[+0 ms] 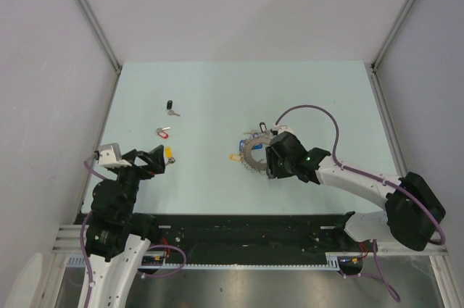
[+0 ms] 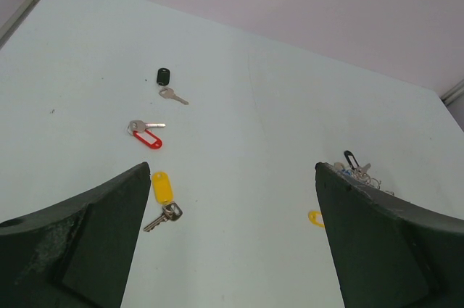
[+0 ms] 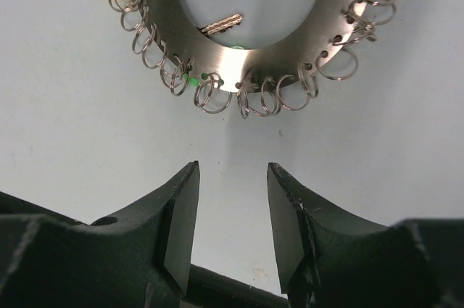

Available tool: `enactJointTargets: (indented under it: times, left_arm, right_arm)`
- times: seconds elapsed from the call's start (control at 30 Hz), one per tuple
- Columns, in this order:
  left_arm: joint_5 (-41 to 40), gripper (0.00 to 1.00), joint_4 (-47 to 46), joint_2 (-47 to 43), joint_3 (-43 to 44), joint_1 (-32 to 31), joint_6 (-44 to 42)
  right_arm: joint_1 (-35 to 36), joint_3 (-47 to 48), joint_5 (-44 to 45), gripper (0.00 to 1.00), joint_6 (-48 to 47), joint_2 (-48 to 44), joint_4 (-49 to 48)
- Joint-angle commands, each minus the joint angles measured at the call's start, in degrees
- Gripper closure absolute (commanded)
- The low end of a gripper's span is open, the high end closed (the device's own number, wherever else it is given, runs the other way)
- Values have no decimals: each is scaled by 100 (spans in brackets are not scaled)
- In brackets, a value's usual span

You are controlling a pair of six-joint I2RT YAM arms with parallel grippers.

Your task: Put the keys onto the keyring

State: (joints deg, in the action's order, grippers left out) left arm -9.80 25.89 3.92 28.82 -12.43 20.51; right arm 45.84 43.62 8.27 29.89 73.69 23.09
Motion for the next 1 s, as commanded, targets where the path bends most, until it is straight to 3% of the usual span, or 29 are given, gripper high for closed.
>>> enactJointTargets:
  times: [0.0,0.47,0.73,0.97]
  left_arm:
    - [119,0,-58,65,1,-14,-3]
    - [189,0,-84,126,1,-5,-21]
    - [277,0,-119,232,1,73,-21]
    - [488,0,-198,276,-25,267,-30]
  right_arm:
    - [74,24,-282,53,-168,409,-322]
    - [293,270,-345,52,-167,1288,-1071]
    - [443,455,253,43,-203,665,-850]
    - [425,350,860,49,385,365,-797]
